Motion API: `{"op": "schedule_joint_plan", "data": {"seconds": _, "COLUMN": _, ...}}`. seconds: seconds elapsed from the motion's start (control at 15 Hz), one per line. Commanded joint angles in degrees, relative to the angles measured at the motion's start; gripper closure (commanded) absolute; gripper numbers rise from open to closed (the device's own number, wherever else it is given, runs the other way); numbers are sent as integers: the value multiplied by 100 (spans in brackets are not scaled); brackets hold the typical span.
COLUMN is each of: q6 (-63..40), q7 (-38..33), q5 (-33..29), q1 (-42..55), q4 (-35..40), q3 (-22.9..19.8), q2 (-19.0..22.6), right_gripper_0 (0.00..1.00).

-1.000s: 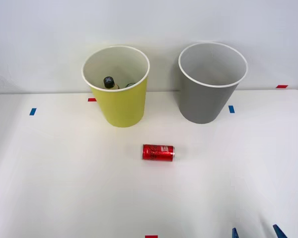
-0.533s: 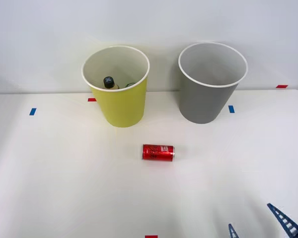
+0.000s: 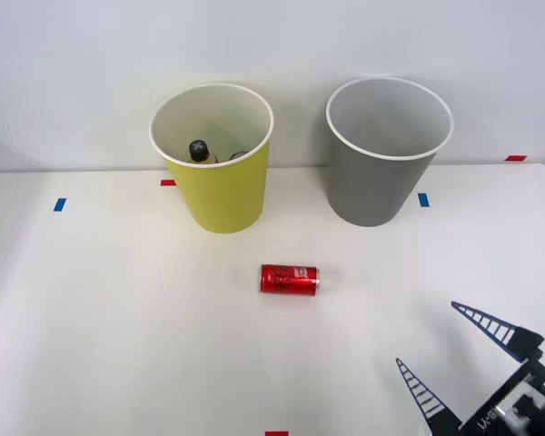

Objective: Put cans in the gray bin, plastic bottles in the light green bin

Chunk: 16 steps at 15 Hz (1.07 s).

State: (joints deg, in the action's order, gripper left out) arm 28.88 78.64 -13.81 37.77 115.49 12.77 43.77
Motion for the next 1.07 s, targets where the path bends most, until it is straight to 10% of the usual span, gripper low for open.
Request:
{"op": "schedule_joint_plan", "data": {"seconds": 0.07, "q6": -462, "q7": -50, "q5": -8, "q1": -595, "q4": 193, "q3": 358, "q2": 457, "right_gripper_0": 1}}
{"op": "schedule_joint_plan", "data": {"seconds": 0.73, "q6": -1253, "q7": -270, "q5": 1, "q1": -2880, "q4": 202, "q3": 1580, "q2": 1977, "right_gripper_0": 7}}
{"op": "schedule_joint_plan", "data": {"seconds": 1.07, "q6": -1587, "q7": -217, "q5": -342, "q1": -3750, "q4": 202, "q3": 2274, "q2": 2065, "right_gripper_0": 0}}
